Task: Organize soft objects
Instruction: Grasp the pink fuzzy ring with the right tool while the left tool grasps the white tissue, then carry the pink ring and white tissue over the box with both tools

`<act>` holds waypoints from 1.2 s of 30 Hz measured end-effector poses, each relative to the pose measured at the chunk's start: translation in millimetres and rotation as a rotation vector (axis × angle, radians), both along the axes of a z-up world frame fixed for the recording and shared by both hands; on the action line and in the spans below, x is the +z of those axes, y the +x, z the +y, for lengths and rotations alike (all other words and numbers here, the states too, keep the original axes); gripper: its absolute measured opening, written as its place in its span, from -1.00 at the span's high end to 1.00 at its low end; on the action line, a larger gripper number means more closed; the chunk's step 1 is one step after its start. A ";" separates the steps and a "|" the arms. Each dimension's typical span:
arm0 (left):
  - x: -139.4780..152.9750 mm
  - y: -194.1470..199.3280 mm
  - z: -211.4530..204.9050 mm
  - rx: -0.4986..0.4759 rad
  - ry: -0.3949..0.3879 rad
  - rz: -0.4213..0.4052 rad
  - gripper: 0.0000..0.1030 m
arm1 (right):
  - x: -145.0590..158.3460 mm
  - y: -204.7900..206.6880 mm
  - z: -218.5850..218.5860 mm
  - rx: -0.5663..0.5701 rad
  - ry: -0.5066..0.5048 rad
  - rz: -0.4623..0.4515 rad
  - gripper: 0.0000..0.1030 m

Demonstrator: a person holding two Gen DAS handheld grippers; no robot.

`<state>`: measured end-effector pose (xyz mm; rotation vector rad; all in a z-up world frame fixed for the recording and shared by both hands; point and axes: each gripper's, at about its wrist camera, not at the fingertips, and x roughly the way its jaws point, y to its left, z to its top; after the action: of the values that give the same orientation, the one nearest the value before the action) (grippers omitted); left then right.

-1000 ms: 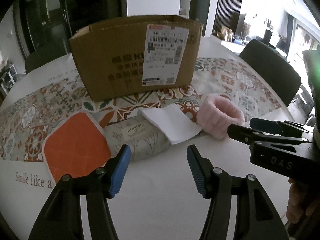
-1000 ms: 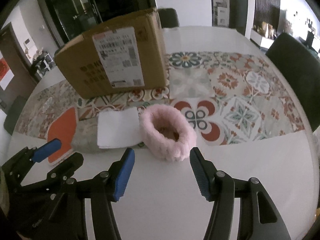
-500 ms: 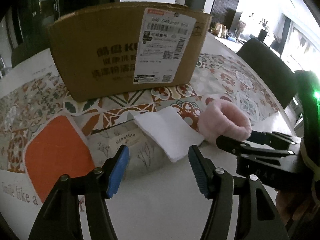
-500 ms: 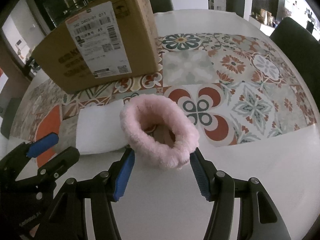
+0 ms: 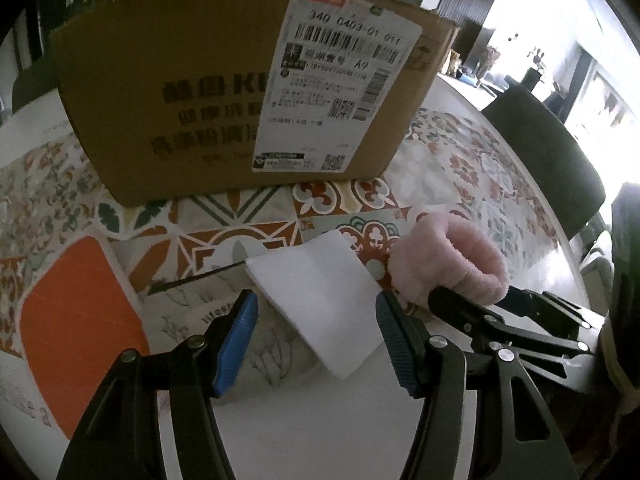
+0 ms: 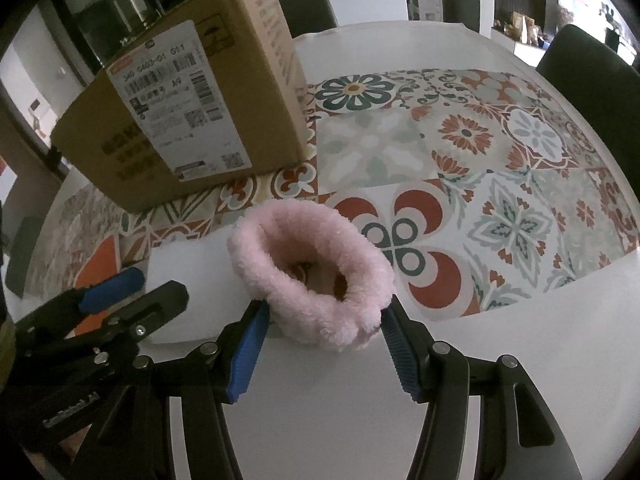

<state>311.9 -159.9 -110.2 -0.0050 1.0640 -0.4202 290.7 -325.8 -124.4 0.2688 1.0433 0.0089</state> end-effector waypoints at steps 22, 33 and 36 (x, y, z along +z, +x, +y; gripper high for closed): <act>9.8 -12.7 1.2 0.015 -0.028 -0.092 0.90 | 13.1 -15.4 6.8 -0.014 -0.051 -0.102 0.47; 40.4 -29.6 12.2 0.036 -0.048 -0.167 0.90 | 38.2 -30.9 12.5 -0.012 -0.023 -0.154 0.47; 49.0 -35.2 16.7 0.038 -0.046 -0.191 0.89 | 47.1 -34.9 17.5 -0.004 -0.021 -0.169 0.47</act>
<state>276.7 -143.2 -61.2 -0.0249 0.8649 -0.4026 255.9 -308.3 -77.3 0.2470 0.8746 0.0169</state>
